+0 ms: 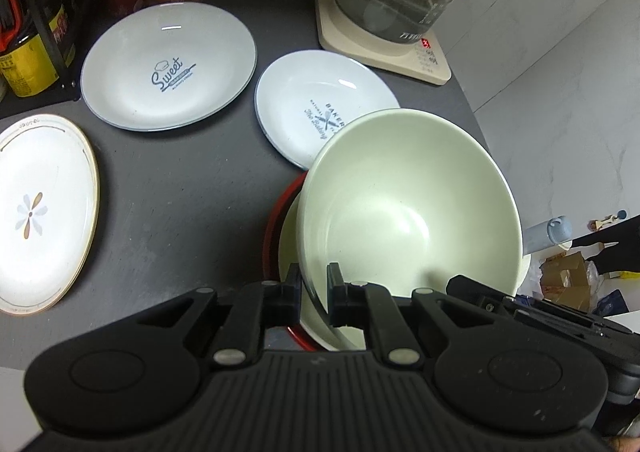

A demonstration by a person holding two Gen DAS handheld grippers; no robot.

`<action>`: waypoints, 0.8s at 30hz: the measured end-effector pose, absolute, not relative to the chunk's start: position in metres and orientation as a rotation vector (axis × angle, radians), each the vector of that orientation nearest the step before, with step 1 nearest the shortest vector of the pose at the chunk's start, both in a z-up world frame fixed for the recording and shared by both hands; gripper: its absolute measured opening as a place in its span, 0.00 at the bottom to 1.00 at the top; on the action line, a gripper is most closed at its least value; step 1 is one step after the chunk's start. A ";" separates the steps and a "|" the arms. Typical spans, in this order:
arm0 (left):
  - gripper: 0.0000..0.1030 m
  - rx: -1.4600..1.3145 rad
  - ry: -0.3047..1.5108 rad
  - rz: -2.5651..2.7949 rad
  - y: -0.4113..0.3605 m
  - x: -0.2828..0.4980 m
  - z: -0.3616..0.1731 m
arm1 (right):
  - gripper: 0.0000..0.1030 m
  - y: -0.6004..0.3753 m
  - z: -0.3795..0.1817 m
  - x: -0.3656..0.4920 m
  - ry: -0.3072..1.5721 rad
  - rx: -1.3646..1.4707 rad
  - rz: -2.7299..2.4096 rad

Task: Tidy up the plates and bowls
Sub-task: 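Carry the smaller bowl with both grippers and lower it onto the stacked bowls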

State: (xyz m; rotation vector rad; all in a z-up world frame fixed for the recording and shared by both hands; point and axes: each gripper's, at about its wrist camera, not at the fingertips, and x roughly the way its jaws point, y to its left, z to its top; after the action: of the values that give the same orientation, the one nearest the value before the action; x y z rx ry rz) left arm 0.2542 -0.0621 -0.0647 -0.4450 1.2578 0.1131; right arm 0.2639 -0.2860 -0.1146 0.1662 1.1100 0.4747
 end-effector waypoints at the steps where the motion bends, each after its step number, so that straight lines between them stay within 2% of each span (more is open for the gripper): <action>1: 0.09 -0.444 1.262 0.113 -0.062 0.255 -0.066 | 0.22 -0.285 -0.116 0.264 1.114 0.164 0.475; 24: 0.11 -0.430 1.294 0.118 -0.053 0.262 -0.080 | 0.21 -0.285 -0.126 0.276 1.154 0.155 0.434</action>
State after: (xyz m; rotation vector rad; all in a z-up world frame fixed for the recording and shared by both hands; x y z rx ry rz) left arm 0.2618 -0.0531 -0.0800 -0.4301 1.2942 0.1179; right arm 0.2763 -0.2848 -0.1263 0.1550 1.1543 0.4338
